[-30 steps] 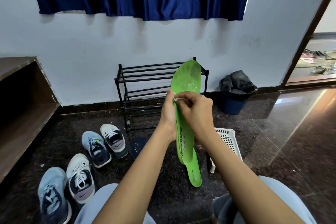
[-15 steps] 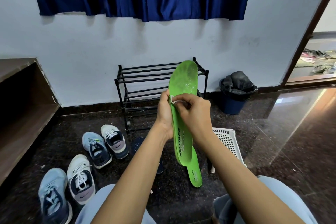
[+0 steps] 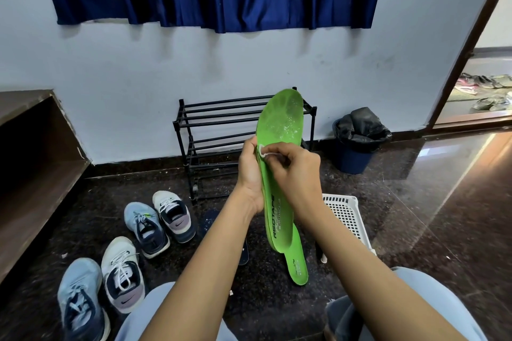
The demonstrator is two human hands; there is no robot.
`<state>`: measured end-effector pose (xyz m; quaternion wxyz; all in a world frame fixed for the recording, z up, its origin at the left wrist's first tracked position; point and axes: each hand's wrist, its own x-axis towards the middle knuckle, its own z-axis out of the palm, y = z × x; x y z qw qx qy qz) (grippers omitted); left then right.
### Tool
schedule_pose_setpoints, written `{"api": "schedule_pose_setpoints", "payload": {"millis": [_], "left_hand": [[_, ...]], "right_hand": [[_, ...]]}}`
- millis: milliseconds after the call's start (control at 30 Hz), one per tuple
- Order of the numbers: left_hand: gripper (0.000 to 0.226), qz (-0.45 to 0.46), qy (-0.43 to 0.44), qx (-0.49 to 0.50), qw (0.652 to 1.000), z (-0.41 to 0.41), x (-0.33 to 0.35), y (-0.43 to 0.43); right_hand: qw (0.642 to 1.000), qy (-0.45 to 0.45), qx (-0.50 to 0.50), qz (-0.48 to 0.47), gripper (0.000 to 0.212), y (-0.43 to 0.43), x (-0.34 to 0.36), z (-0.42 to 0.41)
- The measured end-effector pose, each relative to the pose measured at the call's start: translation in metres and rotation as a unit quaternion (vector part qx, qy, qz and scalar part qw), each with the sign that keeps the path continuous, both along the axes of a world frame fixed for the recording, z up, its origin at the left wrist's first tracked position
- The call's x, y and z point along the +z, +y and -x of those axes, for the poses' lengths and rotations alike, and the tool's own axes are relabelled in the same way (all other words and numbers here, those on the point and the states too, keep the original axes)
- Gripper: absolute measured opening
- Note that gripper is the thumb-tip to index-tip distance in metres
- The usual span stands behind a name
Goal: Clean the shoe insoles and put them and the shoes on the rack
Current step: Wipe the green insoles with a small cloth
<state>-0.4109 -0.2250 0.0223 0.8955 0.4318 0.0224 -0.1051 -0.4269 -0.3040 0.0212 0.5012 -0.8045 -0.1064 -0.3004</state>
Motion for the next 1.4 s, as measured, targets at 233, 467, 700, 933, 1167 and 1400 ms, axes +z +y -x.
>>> {"api": "schedule_pose_setpoints", "payload": {"millis": [233, 467, 700, 933, 1167, 1400], "left_hand": [[0.066, -0.019, 0.008, 0.006, 1.000, -0.004, 0.000, 0.005], [0.070, -0.010, 0.009, 0.012, 1.000, -0.003, -0.004, 0.003], [0.063, -0.030, 0.028, 0.013, 0.999, -0.005, -0.005, 0.001], [0.061, -0.042, 0.022, 0.035, 0.998, -0.006, -0.004, 0.004], [0.058, -0.050, 0.019, 0.026, 0.998, -0.007, -0.005, 0.004], [0.052, -0.038, -0.002, 0.053, 0.998, -0.009, -0.003, 0.006]], "right_hand": [[1.000, 0.000, -0.003, 0.000, 0.021, 0.004, -0.007, 0.005], [1.000, -0.005, 0.009, 0.004, 0.017, 0.002, -0.001, 0.003], [1.000, 0.009, 0.003, 0.001, 0.018, 0.000, -0.005, 0.005], [0.999, 0.045, 0.022, -0.022, 0.017, 0.003, -0.002, 0.004], [0.999, 0.040, 0.011, -0.012, 0.019, 0.003, -0.003, 0.006], [0.999, 0.041, 0.010, -0.004, 0.021, 0.006, -0.010, 0.010]]}}
